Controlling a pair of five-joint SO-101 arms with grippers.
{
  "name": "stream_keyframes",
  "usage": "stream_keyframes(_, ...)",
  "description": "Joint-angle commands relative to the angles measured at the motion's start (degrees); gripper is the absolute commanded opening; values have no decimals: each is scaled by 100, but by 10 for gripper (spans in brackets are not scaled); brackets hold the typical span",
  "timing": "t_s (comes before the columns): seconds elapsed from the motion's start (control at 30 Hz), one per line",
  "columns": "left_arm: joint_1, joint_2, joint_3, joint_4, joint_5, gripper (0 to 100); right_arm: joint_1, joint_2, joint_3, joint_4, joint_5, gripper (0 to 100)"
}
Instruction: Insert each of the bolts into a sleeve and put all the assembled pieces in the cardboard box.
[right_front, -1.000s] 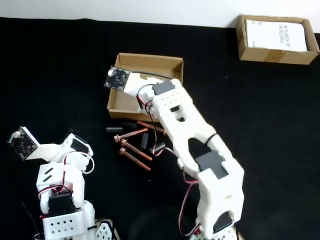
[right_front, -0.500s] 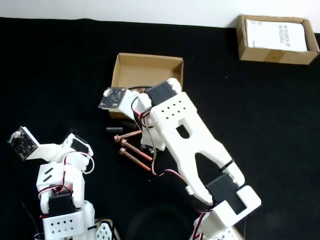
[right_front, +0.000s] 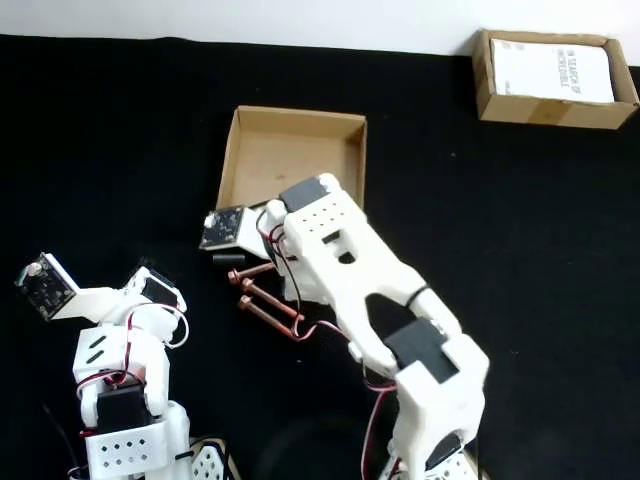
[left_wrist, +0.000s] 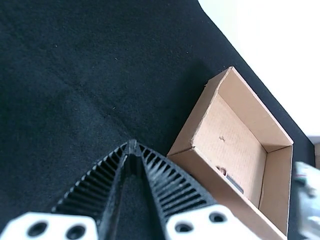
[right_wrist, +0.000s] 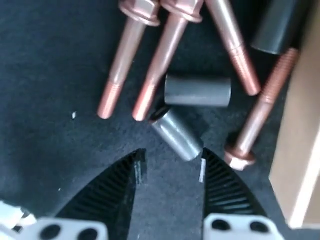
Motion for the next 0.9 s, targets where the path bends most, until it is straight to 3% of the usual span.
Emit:
stream_keyframes(0.0, -57, -40, 101, -114, 26, 10, 145, 215, -22, -92, 70, 152)
stream_keyframes(0.37, -57, -48, 101, -114, 26, 10, 374, 1086, -13, -840, 70, 144)
stream_keyframes(0.47, -57, -48, 101, -114, 26, 10, 374, 1182, -13, -813, 9, 21)
stream_keyframes(0.57, -57, -48, 101, -114, 26, 10, 497, 998, -31, -796, -475, 7)
stream_keyframes(0.87, 4, -22, 101, -114, 26, 10, 620, -1200, -840, 1130, -791, 7)
